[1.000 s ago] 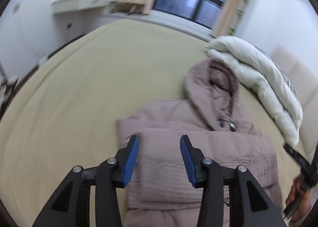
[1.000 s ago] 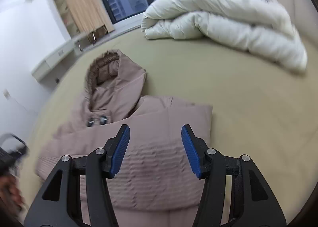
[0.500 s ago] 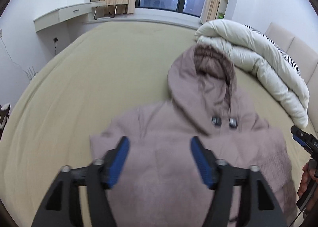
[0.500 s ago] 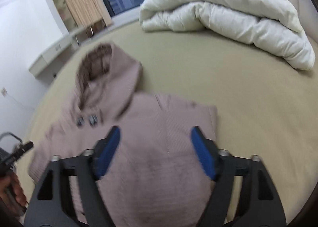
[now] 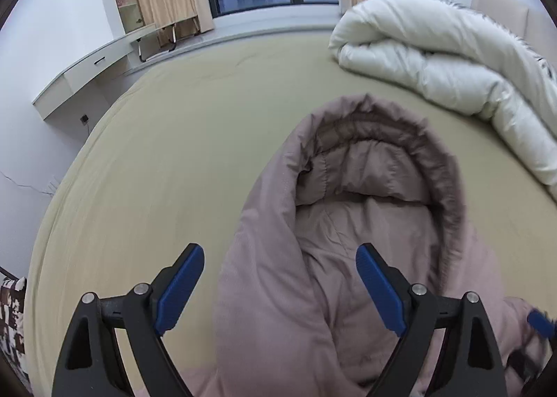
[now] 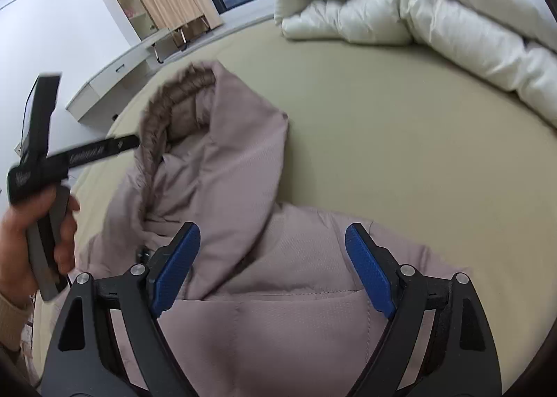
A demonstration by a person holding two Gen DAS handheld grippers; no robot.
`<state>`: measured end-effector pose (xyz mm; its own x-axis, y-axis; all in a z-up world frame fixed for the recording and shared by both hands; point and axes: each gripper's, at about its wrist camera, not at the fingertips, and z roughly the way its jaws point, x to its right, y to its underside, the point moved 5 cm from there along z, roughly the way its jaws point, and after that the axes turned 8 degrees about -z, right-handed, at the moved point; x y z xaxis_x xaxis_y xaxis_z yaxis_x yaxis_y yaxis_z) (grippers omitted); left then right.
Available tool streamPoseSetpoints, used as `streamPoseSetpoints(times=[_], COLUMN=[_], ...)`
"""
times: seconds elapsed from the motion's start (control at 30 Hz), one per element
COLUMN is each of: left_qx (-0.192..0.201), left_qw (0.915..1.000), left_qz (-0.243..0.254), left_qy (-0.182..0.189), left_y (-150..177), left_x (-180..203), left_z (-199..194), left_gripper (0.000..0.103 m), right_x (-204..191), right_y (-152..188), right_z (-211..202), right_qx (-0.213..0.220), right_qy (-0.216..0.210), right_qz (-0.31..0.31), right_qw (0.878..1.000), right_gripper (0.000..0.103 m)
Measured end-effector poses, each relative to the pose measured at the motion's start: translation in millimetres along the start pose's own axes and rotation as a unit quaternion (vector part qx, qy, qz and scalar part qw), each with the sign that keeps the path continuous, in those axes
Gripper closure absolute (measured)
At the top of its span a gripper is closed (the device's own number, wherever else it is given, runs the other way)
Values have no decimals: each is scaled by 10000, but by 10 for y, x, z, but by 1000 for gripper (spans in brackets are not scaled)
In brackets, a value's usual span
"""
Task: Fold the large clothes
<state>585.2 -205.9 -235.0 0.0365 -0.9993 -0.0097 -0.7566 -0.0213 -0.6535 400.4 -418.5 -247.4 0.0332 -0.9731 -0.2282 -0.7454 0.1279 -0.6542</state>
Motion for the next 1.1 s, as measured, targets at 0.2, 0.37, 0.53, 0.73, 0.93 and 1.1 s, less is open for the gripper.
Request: streamPoseSetpoints(times=[0.2,0.37,0.53,0.73,0.93,1.1], left_qx=[-279,-217,537,1128,1392,1387], left_qw=[9993,9990,9976,9914,9859,9825], left_qz=[-250,-256,91,199,67,-358], left_qy=[93,310,421,639,929,1194], left_y=[-53,2,41,176,297,422], left_x=[-232,-333,-315,-374,-536,-742], left_z=[236,54,-452,-885,-1136,-1395], left_gripper=[53,91,93,93,93,94], right_x=[95,29,-197,-417,-350,-376], right_y=[179,52,-480,-1027,-1191,-1240], right_z=[290,136,94,827,1215,624], right_qx=[-139,190,631,-104,-566,216], right_qy=[-138,-17,85,493,306,153], right_qz=[169,51,-254,-461,174,52], right_qw=[9997,9998,9976,9977,9978,9996], right_gripper=[17,17,17,17,81,93])
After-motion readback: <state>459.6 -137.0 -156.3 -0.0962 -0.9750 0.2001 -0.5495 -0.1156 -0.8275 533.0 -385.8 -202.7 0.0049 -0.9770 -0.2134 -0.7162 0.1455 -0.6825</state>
